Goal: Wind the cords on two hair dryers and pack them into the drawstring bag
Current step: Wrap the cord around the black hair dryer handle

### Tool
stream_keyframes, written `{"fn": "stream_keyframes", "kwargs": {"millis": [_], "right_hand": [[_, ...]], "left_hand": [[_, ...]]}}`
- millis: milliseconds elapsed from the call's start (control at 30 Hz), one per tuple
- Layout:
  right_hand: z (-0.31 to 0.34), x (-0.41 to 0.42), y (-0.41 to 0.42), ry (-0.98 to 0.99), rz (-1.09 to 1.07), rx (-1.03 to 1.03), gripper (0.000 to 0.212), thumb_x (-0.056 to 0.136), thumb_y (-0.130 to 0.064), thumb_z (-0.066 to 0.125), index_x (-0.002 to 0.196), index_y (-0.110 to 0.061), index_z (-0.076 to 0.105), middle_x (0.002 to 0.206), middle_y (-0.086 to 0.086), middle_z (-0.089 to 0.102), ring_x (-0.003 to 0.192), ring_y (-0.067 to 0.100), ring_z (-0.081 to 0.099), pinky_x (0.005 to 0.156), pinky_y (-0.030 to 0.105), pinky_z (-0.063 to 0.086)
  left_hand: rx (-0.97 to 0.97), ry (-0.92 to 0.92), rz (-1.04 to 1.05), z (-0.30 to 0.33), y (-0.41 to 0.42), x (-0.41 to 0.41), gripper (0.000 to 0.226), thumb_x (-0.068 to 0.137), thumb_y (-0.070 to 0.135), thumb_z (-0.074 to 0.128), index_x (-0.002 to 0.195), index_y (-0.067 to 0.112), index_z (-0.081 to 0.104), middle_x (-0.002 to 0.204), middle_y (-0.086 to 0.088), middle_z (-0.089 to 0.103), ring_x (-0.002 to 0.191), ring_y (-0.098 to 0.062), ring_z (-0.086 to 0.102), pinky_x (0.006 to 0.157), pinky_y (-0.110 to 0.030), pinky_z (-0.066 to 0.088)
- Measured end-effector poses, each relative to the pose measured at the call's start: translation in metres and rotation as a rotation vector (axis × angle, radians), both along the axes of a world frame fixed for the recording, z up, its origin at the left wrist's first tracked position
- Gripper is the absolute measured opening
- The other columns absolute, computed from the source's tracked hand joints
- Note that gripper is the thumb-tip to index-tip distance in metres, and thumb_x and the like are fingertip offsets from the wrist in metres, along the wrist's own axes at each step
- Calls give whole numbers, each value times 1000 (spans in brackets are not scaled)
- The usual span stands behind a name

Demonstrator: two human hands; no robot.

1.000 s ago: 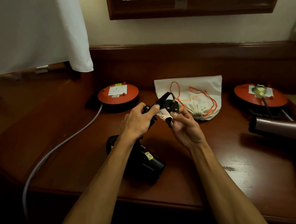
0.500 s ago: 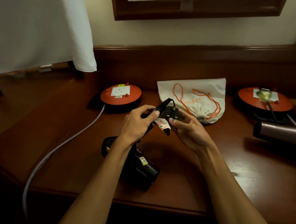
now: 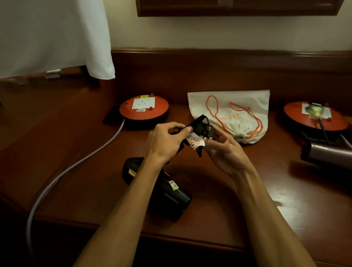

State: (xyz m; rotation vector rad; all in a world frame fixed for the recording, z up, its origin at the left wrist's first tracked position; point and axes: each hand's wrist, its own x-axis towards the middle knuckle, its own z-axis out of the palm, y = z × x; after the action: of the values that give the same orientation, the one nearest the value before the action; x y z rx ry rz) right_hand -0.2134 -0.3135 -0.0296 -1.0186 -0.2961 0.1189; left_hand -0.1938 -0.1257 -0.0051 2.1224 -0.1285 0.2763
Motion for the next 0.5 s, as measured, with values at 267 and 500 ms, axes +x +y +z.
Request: {"fn": "stream_keyframes", "kwargs": {"millis": [267, 500], "right_hand": [[-3, -6, -1, -80, -231, -461, 28, 88, -9, 73, 113, 2, 69, 110, 19, 72, 102, 43, 69, 87, 45, 60], [-4, -3, 6, -110, -183, -510, 24, 96, -7, 62, 119, -1, 68, 109, 12, 74, 89, 24, 71, 75, 31, 57]], "left_hand": [[134, 46, -159, 2, 14, 0, 21, 102, 43, 57, 105, 33, 75, 97, 9, 75, 94, -13, 69, 82, -41, 55], [247, 160, -219, 5, 13, -2, 37, 104, 55, 44, 91, 25, 61, 84, 3, 68, 81, -17, 63, 67, -35, 40]]}}
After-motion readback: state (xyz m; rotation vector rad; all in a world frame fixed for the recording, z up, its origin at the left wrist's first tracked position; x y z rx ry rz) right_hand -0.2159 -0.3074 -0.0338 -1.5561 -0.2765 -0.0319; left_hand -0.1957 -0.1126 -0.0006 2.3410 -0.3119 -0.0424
